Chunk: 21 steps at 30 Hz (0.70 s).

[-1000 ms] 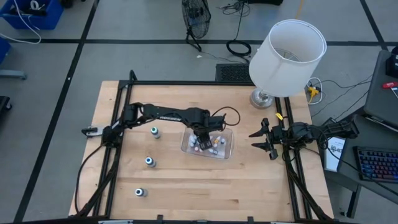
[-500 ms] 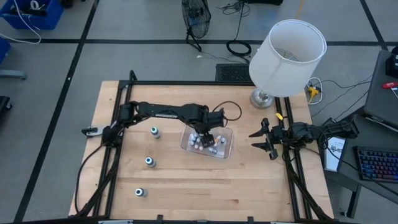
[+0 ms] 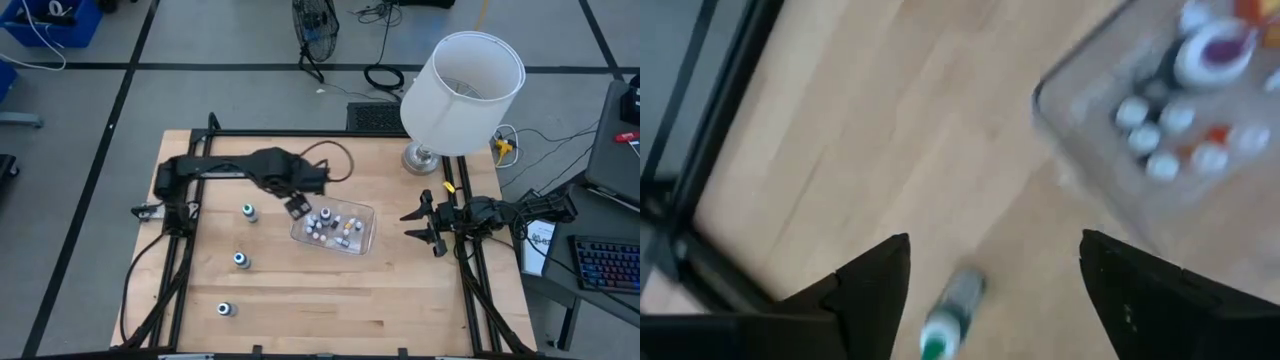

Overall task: Pick & Place food coloring
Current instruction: Put the large green food coloring bottle into the transparent bin

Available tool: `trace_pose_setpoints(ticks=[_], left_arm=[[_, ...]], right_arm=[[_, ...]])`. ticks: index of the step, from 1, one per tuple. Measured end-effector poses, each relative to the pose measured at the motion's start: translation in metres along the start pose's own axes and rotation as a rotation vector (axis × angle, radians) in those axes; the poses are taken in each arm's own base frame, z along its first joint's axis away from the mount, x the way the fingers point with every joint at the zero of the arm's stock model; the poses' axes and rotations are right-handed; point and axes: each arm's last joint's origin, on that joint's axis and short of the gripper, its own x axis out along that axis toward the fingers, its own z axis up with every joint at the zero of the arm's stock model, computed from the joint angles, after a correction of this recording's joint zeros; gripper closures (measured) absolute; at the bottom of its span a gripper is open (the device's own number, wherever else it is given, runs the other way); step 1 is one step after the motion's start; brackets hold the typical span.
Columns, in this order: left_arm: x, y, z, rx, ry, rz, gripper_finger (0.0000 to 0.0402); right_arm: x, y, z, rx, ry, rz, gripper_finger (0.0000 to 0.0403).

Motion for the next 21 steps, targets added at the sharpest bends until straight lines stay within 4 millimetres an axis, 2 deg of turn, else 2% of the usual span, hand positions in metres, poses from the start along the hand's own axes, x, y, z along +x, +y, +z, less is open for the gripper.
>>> trace_pose_setpoints(ticks=[3,5,11,21], left_arm=[[-0.005,0.005,-0.017,-0.050,0.012,0.011,0.0127],[-0.002,0.008,-0.027,-0.093,0.024,-0.002,0.0130],[0.026,0.024,-0.055,-0.216,0.086,-0.003,0.0118],[0.071,0.040,-0.087,-0.325,0.160,0.032,0.0103]], right_arm=[[0.000,0.000,0.000,0.000,0.002,0.000,0.0234],[0.000,0.000,0.000,0.000,0.001,0.000,0.0234],[0.000,0.000,0.000,0.000,0.000,0.000,0.0234],[0.000,0.000,0.000,0.000,0.000,0.000,0.0234]])
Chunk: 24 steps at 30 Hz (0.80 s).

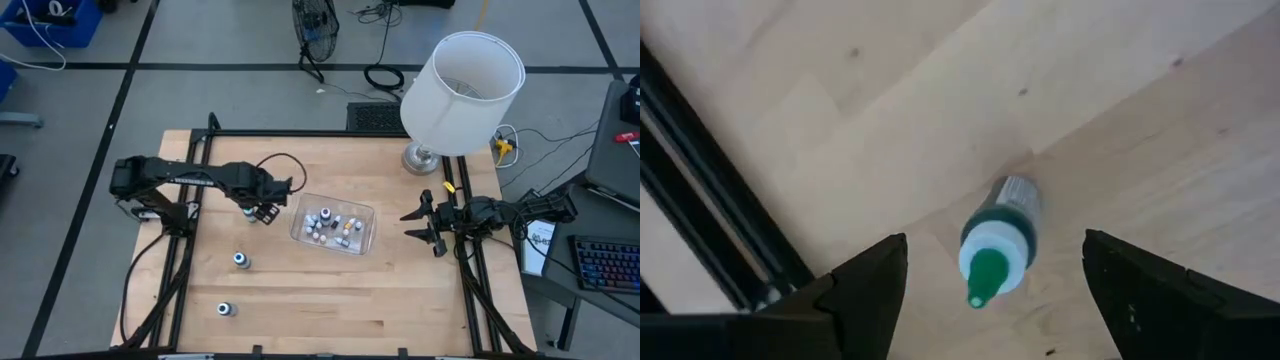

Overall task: Pick & Place food coloring
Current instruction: Put the large green food coloring bottle into the transparent bin

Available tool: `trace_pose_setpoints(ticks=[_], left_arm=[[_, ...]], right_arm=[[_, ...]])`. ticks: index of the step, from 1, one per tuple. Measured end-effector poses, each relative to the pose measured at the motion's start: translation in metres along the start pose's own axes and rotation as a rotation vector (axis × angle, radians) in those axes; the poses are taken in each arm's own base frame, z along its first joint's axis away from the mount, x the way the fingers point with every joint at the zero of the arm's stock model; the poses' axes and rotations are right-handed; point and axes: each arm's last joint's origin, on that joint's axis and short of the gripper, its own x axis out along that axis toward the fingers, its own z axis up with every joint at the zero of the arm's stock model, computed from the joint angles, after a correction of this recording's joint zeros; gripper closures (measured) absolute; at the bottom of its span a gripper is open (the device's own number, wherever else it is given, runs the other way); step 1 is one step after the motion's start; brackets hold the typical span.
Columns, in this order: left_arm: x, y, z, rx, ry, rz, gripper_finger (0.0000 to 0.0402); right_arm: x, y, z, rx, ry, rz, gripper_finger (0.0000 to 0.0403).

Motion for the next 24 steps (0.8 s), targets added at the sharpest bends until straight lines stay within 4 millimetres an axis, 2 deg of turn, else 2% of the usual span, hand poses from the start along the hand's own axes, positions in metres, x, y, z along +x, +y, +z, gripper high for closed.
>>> trace_pose_setpoints(ticks=[10,19,24], left_arm=[[0.046,-0.008,-0.007,-0.018,0.034,-0.100,0.0120],[0.058,-0.008,-0.011,-0.035,0.041,-0.103,0.0136],[0.060,-0.007,-0.013,-0.031,0.055,-0.102,0.0170]], right_arm=[[0.000,0.000,0.000,0.000,-0.001,0.000,0.0234],[0.000,0.000,0.000,0.000,0.001,0.000,0.0234],[0.000,0.000,0.000,0.000,0.000,0.000,0.0234]])
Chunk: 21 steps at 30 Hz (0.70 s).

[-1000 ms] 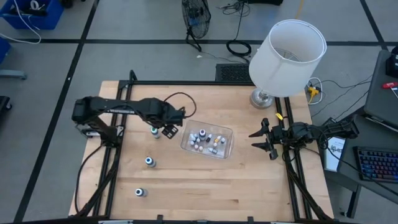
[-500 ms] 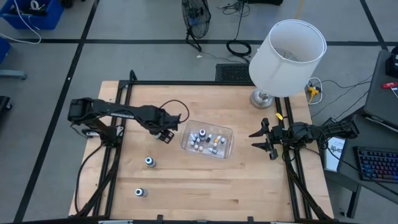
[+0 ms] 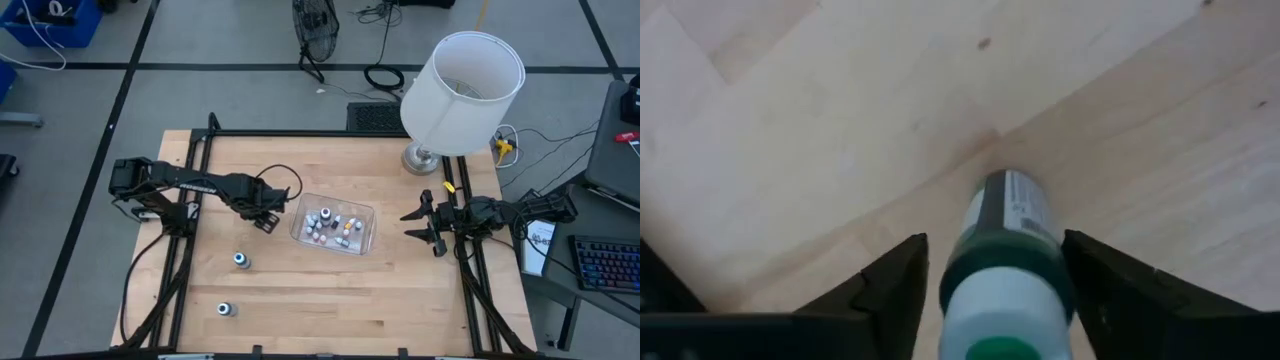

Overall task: Pick & Place food coloring
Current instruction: Put the large green food coloring bottle into the transparent bin

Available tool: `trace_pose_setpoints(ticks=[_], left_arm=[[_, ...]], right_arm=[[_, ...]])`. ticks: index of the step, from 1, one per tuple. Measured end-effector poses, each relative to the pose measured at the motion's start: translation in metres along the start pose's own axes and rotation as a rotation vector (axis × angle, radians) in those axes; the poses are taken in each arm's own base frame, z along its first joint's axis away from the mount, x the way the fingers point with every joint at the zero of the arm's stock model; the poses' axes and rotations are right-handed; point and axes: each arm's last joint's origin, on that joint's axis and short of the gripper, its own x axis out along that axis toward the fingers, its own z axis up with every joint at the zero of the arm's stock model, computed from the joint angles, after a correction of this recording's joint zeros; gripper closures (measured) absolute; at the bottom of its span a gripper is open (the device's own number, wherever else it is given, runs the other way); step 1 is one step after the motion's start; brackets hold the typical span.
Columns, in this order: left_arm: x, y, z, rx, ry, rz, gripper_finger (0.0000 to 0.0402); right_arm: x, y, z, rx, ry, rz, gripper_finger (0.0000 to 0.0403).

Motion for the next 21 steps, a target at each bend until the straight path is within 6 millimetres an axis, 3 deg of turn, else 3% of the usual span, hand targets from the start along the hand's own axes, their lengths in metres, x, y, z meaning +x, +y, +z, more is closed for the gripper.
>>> trace_pose_setpoints(ticks=[6,11,15,21], left_arm=[[-0.002,-0.001,0.001,0.032,-0.001,-0.007,0.0259],[-0.026,-0.010,0.010,0.069,-0.057,-0.056,0.0259],[-0.076,-0.022,0.020,0.147,-0.165,-0.128,0.0259],[-0.171,-0.035,0.026,0.286,-0.455,-0.311,0.0259]], right_arm=[[0.000,0.000,0.000,0.000,0.000,0.000,0.0234],[0.000,0.000,0.000,0.000,0.000,0.000,0.0234],[0.000,0.000,0.000,0.000,0.000,0.000,0.0234],[0.000,0.000,0.000,0.000,0.000,0.000,0.0234]])
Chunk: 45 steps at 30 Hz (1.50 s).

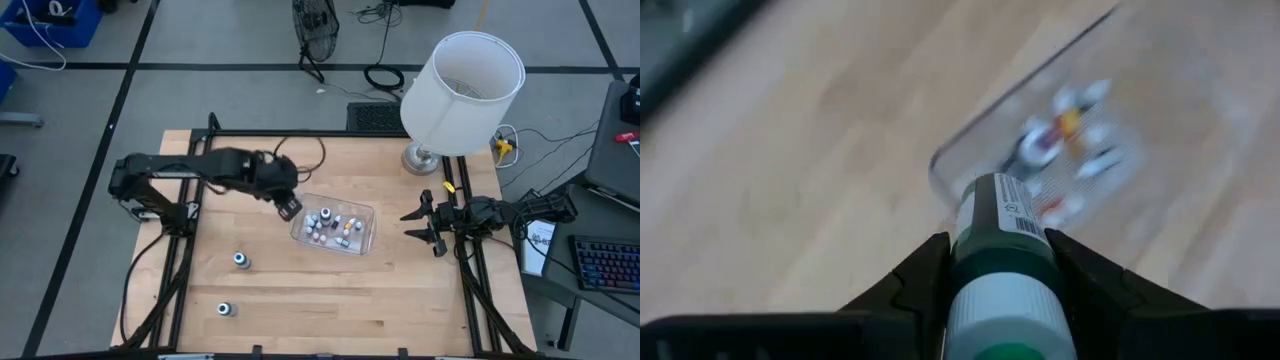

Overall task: Pick & Place food coloring
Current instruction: Put the large green food coloring bottle into the transparent bin

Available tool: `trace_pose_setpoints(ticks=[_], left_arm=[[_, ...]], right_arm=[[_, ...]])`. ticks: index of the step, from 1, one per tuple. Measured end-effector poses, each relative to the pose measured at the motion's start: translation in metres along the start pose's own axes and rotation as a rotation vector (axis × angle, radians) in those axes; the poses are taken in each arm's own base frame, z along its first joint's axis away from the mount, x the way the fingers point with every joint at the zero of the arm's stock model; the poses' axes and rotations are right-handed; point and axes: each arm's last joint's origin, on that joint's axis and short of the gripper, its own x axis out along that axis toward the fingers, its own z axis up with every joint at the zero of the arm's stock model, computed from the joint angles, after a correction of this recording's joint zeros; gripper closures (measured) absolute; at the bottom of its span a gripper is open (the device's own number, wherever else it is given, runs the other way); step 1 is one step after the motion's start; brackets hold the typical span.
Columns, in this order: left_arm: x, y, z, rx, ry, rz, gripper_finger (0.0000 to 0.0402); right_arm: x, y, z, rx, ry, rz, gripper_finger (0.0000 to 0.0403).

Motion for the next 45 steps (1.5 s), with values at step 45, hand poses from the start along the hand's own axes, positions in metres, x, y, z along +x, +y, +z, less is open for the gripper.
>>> trace_pose_setpoints(ticks=[45], left_arm=[[0.160,-0.016,0.020,0.145,0.340,0.120,0.0259]], right_arm=[[0.000,0.000,0.000,0.000,0.000,0.000,0.0234]])
